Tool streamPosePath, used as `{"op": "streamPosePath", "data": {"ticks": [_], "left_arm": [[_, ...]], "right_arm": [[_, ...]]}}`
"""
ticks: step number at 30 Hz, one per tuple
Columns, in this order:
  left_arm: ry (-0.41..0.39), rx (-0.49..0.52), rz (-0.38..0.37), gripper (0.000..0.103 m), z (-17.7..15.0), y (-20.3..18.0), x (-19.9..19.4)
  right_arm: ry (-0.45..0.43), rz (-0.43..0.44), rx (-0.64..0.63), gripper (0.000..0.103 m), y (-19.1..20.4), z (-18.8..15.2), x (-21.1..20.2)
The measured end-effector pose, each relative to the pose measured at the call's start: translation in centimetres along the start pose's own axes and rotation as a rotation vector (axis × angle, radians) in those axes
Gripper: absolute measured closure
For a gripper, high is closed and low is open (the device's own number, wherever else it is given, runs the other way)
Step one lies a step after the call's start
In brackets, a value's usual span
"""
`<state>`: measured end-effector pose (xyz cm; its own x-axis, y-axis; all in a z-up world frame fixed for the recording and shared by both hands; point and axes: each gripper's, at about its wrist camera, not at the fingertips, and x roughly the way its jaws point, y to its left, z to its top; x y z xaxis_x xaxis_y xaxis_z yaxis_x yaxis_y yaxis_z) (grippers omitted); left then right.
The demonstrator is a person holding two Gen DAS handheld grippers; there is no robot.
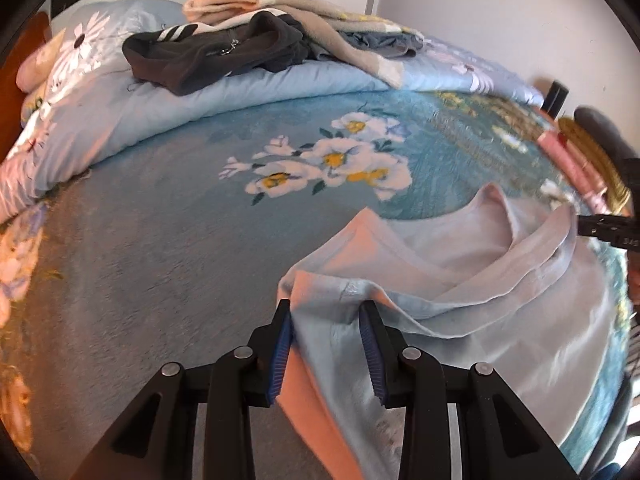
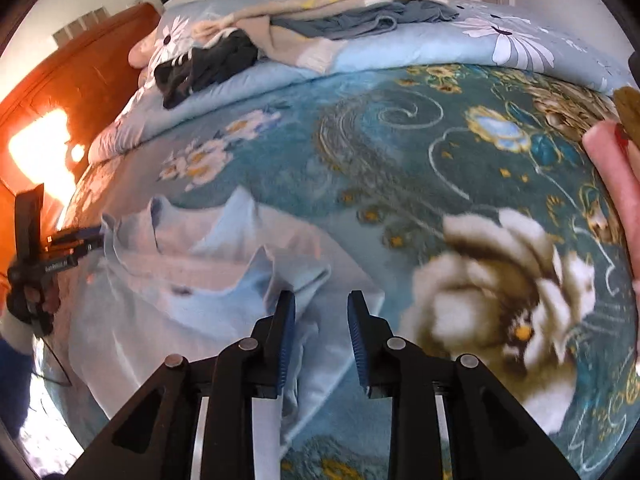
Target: Fold clothes
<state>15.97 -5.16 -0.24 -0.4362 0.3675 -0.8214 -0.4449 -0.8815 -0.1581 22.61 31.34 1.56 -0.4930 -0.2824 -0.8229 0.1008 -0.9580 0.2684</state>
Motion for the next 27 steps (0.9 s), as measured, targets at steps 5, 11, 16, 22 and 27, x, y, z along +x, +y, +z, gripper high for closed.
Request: {"op": "streamPosePath", "data": {"ticks": [5,11,16,22,27], "left_arm": [[0.000,-0.024,-0.038,0.090,0.0,0.3,0.4],[-0.051,-0.145,-0.137,0.097,-0.1,2.2,-0.4],[-0.064,-0.217,-0.160,0.098,-0.4,3.4,-0.5],[-0.158,-0.265,-0.186,0.099,-0.3,3.9,-2.4],[-0.115,-0.333,-0.141,0.099,0.0,5.6,-0.8]], "right_arm": [[0.026,0.050,0.024,0.075,-0.2,1.3,1.7],[0.044,0.106,0.070,0.075,-0.9,2.3,3.5],[-0.010,0.168,0.090,0.081,-0.8,2.4,2.9],[-0.093,0.267,0.101,0.101,0.0,2.6,-0.1],[-0.152,0.240,0.219,0.101,-2.3,3.4,-0.7]]}}
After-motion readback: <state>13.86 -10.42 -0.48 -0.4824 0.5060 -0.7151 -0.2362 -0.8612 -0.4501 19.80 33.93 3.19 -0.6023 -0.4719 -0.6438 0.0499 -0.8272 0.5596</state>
